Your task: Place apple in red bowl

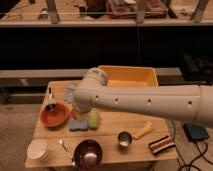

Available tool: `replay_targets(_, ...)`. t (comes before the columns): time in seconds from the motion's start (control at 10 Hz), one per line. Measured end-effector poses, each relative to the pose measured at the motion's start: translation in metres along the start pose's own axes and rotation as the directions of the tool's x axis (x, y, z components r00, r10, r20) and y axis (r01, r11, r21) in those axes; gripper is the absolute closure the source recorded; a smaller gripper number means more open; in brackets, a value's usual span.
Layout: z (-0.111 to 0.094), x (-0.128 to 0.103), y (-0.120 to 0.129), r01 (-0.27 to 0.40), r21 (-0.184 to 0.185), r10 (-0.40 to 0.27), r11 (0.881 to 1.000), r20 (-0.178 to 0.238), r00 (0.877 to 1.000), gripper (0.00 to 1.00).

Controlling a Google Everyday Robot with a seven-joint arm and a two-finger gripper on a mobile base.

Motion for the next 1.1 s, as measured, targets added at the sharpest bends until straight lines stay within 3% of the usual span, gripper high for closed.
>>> replay_targets(0.2,0.017,-0.025,-0.027,-0.001,-0.008,0.002,1.0,0.147,0.989,1.0)
replay_targets(0.3,0.022,-0.031,-0.036,-0.003,-0.009,0.005,1.0,0.195,0.981,1.0)
replay_targets(0.8,0.033,-0.032,-0.04,-0.017,-0.024,0.022,1.0,0.207,0.978,1.0)
replay_targets(1.1,0.088,-0.03,-0.034,-0.044,-0.068,0.058,0.997,0.21,0.976,1.0)
